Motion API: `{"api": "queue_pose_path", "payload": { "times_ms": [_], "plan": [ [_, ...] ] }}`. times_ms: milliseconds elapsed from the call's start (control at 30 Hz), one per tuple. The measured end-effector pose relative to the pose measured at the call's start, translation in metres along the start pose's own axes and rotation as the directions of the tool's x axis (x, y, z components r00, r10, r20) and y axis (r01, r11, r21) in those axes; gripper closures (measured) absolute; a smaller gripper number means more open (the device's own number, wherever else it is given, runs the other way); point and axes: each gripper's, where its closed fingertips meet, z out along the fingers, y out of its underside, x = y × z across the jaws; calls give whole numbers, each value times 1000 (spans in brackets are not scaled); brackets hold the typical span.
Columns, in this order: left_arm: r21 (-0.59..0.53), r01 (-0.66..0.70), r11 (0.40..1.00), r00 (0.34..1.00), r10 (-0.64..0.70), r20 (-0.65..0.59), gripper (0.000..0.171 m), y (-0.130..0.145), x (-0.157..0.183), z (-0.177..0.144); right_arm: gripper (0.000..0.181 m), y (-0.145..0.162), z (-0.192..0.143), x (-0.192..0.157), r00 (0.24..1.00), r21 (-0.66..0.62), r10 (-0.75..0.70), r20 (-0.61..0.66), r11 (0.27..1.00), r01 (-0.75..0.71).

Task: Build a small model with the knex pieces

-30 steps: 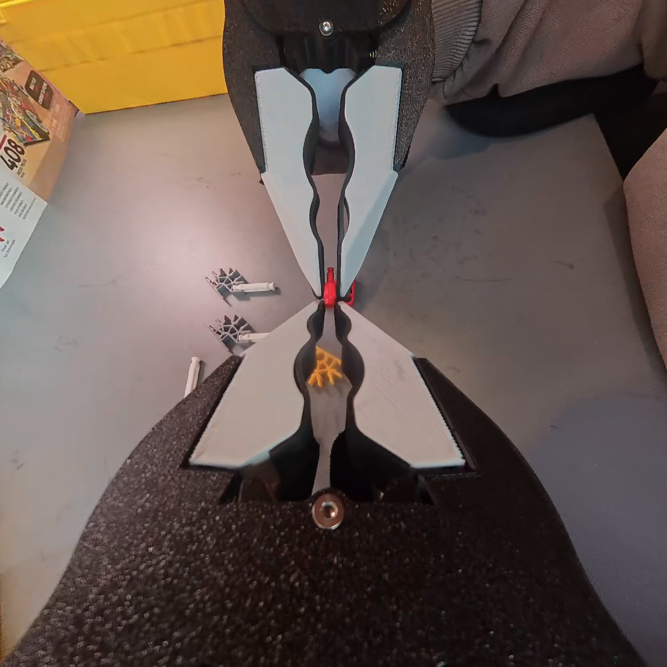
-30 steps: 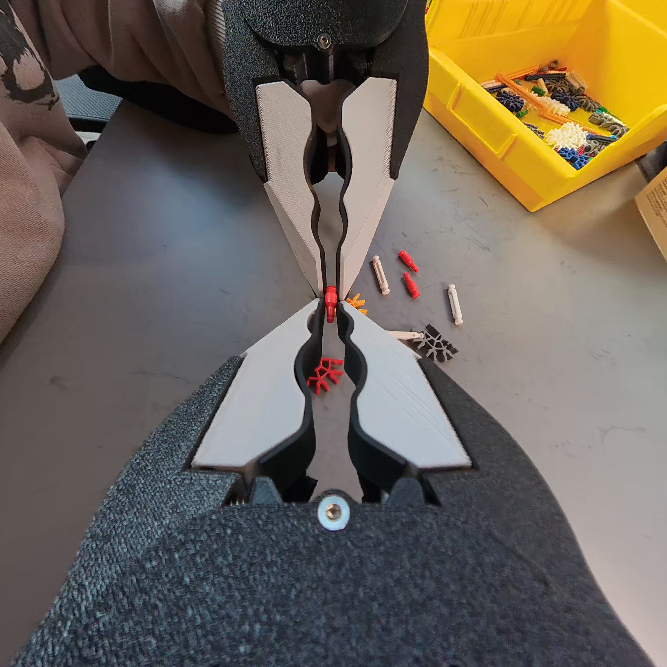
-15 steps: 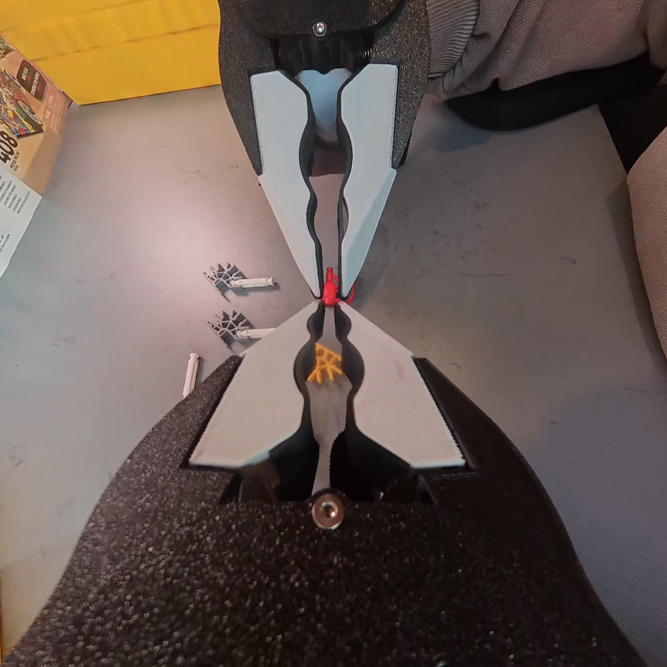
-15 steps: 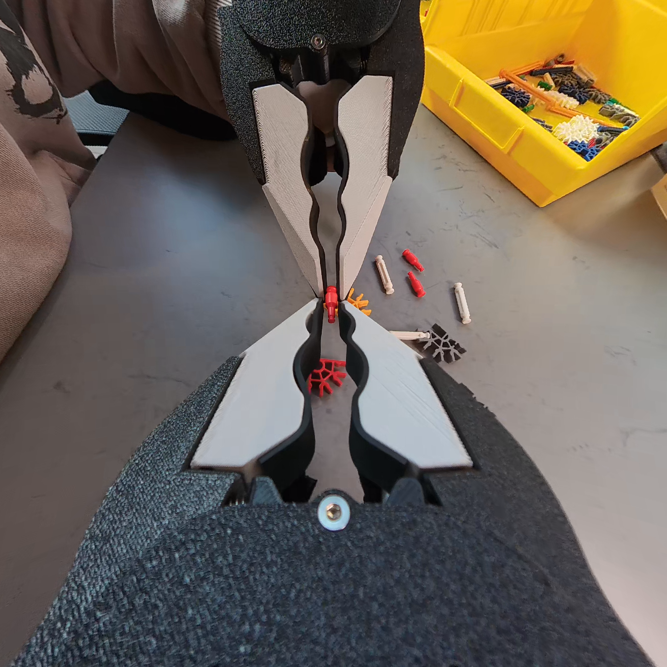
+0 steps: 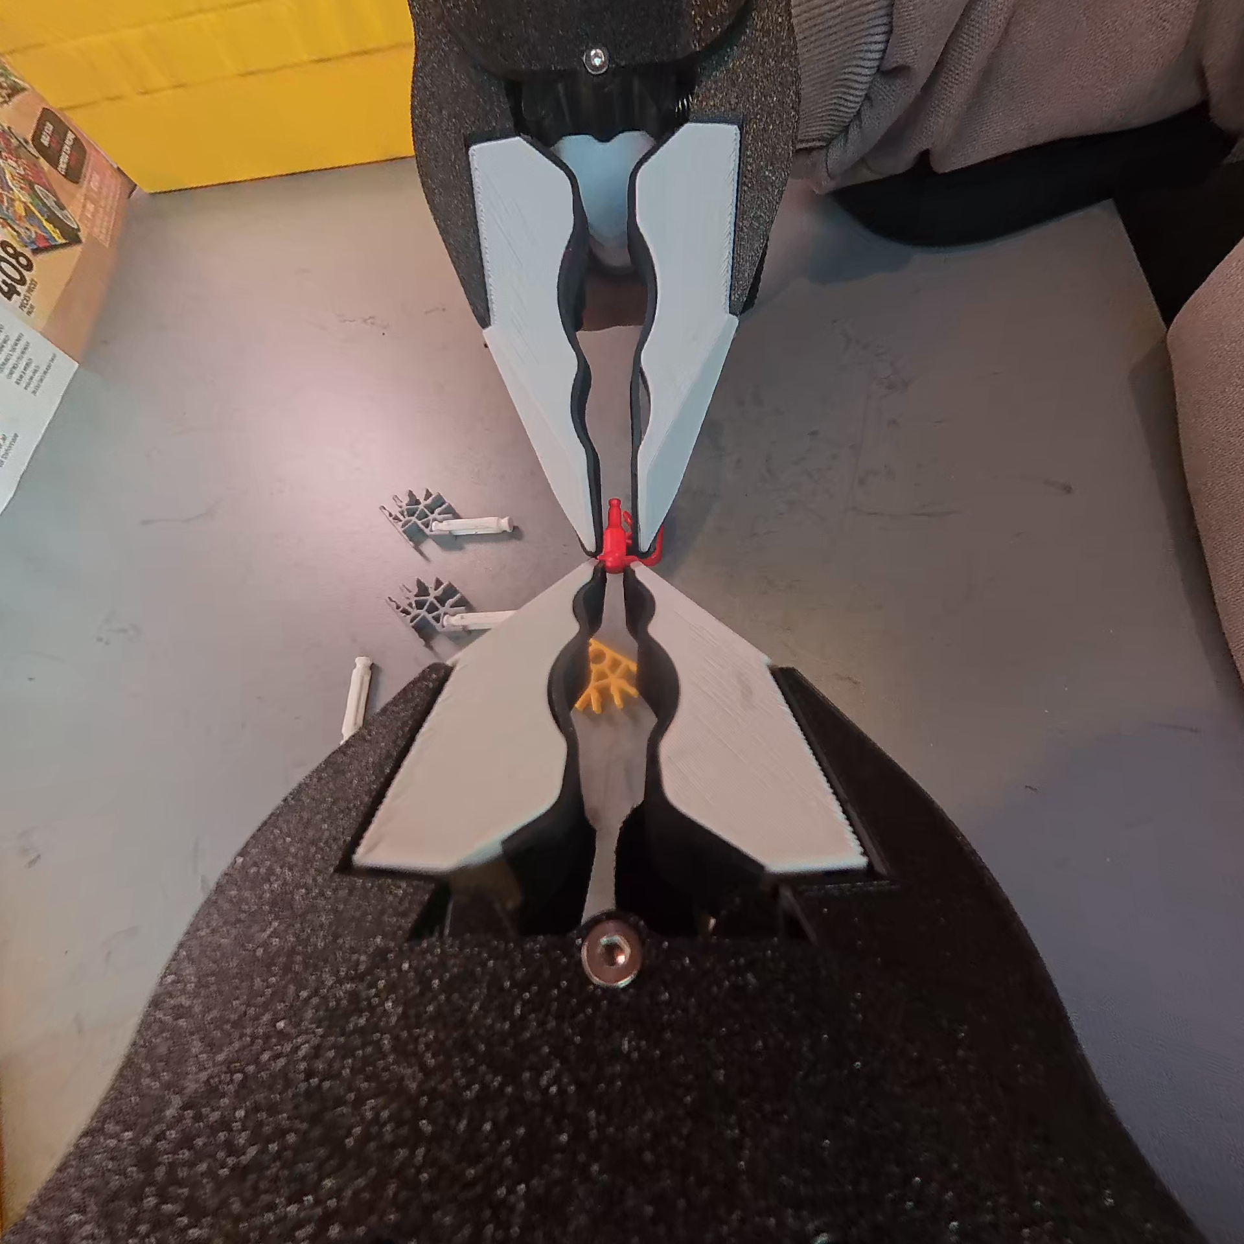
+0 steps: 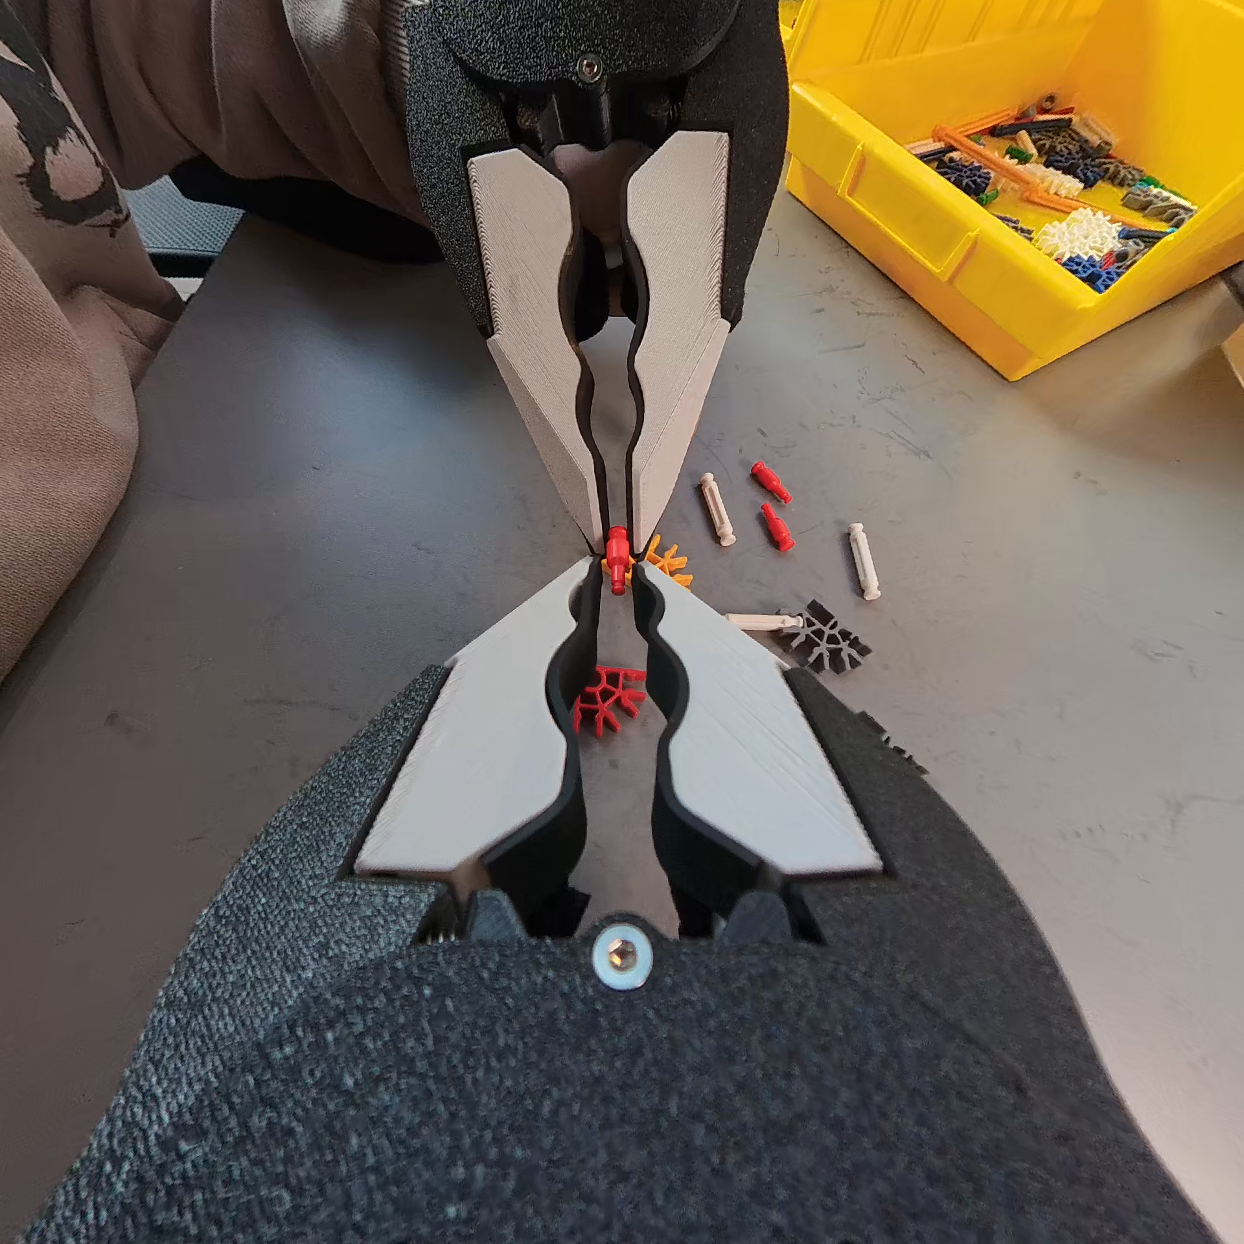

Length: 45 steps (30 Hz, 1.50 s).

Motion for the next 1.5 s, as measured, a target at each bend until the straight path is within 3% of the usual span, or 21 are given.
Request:
{"api": "queue_pose_path", "payload": {
  "times_ms": [433, 667, 1067, 1500],
  "plan": [
    [16, 14, 1000, 1000, -15, 13, 166, -2, -1, 2, 177, -4, -6, 2, 1000, 7, 2, -1, 1000, -2],
    [-54, 21, 998, 1000, -20, 17, 149, 4, 3, 15, 177, 40, -37, -5, 990, -216, 115, 86, 972, -94],
    [-194, 36, 980, 998, -25, 58, 148, 12, 9, 43, 178, 50, -18, -9, 991, -266, 93, 95, 962, -64],
    [-189, 57, 980, 998, -50, 45, 156, 15, 13, 43, 177, 52, -15, -13, 990, -286, 100, 104, 956, -67]
  ]
}}
